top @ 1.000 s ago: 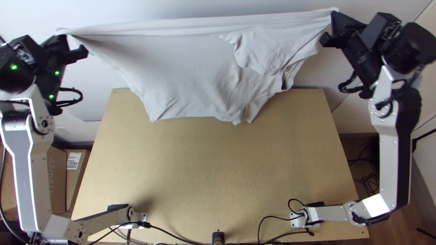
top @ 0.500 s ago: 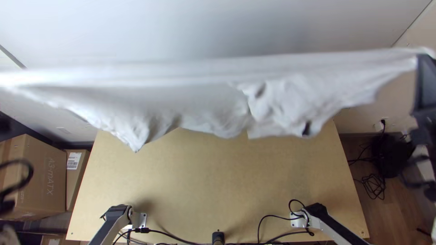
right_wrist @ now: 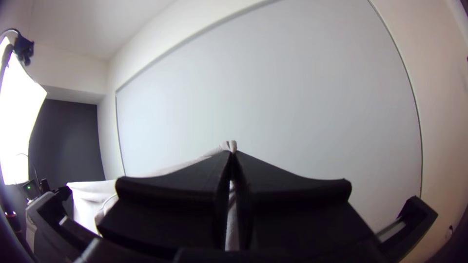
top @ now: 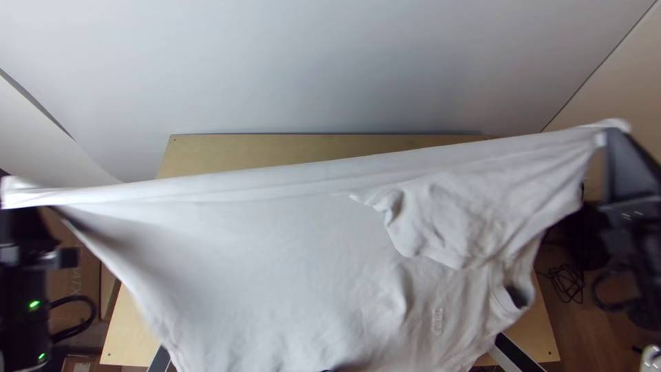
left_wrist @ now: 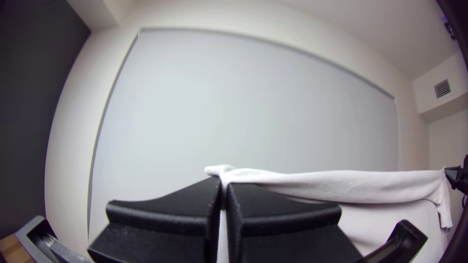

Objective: Fold the t-shirt

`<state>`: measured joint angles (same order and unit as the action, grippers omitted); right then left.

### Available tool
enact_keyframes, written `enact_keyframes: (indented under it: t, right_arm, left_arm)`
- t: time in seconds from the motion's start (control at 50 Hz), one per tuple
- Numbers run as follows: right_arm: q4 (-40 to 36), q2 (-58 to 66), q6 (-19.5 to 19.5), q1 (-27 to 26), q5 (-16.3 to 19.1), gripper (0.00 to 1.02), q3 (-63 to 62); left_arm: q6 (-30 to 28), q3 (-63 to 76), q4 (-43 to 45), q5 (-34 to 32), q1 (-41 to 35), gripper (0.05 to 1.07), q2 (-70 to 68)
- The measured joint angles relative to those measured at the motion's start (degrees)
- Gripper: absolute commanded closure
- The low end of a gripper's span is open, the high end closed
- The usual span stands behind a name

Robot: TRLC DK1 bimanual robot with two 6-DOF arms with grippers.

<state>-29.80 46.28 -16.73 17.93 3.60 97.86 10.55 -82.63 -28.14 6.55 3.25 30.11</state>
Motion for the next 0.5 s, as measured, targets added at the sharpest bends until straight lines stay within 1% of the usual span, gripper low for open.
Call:
enact_keyframes:
  t: [0.1,0.28,0.42,0.5]
  right_arm:
    - [2.0,-1.5,-0.6,-0.6,-1.0,1.0,-10.5]
    - [4.6,-2.6,-2.2,-1.9,-1.5,1.0,-29.5]
    - [8.0,-2.6,-4.6,-3.1,-1.5,1.0,-41.1]
    - [10.9,-2.5,-5.8,-3.1,-1.5,1.0,-45.9]
  left_arm:
    - [0.0,9.4,0.2,-0.3,-0.5,1.05,-2.3]
    - [0.0,29.7,5.3,-2.7,-0.6,1.05,-6.6]
    - [-1.4,41.7,13.0,-3.6,-0.6,1.05,-6.7]
    - [-2.1,46.0,16.7,-3.8,-0.6,1.05,-5.4]
